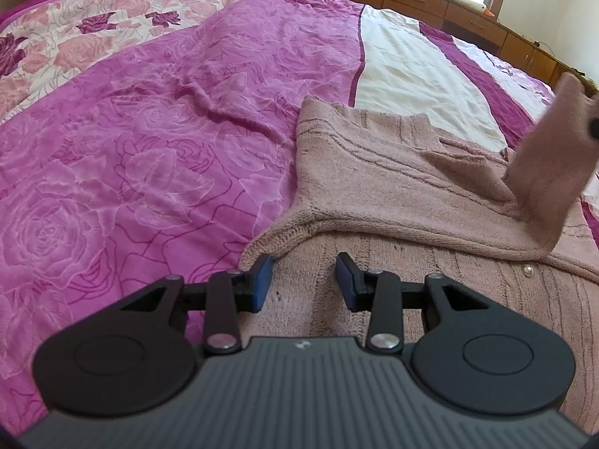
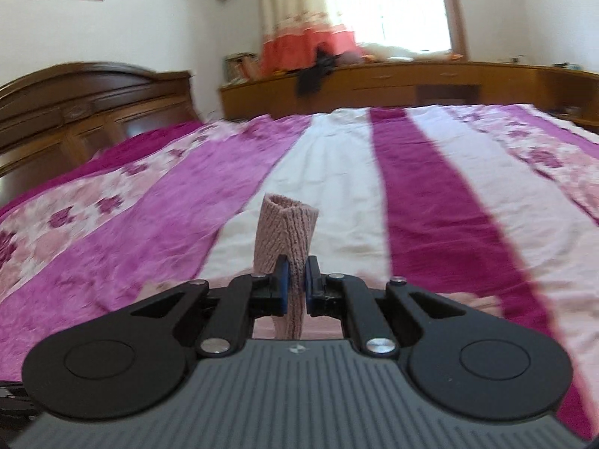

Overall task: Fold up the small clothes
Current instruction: 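Lift the sleeve cuff with the right tool, lay it flat, open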

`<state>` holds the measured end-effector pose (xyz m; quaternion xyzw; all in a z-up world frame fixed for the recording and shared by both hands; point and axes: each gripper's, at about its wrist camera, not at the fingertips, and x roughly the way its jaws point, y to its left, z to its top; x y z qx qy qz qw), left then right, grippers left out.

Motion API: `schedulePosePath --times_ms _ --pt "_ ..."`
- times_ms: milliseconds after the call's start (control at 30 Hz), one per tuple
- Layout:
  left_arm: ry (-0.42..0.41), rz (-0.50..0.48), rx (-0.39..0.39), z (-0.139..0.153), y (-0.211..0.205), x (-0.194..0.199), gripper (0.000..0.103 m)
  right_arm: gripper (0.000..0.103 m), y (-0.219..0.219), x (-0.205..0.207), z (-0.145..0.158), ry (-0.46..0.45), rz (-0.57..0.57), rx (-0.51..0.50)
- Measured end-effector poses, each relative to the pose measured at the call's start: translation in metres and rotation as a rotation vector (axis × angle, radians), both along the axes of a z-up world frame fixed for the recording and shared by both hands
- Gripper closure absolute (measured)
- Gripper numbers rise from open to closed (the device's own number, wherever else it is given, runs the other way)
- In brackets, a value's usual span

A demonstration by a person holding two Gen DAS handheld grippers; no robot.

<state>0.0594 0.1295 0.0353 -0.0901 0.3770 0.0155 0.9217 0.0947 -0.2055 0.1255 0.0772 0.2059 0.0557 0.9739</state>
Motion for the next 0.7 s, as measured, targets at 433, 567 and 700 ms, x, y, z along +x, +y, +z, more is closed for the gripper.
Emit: schedulePosePath --times_ms 433,567,700 --pt "0.003 -0.005 0.036 -0.001 -0.005 0.0 0.063 0.094 -0.086 -0.03 -0.071 0.159 -0.181 0.074" --pt "0.005 -0.005 0.043 -0.001 -0.006 0.0 0.063 0.093 -0.089 -0.037 -0.091 0.227 -0.195 0.114" --pt "0.006 -0.009 0.057 0.003 -0.008 0.0 0.063 0.092 -0.096 -0.04 -0.1 0.268 -0.173 0.133"
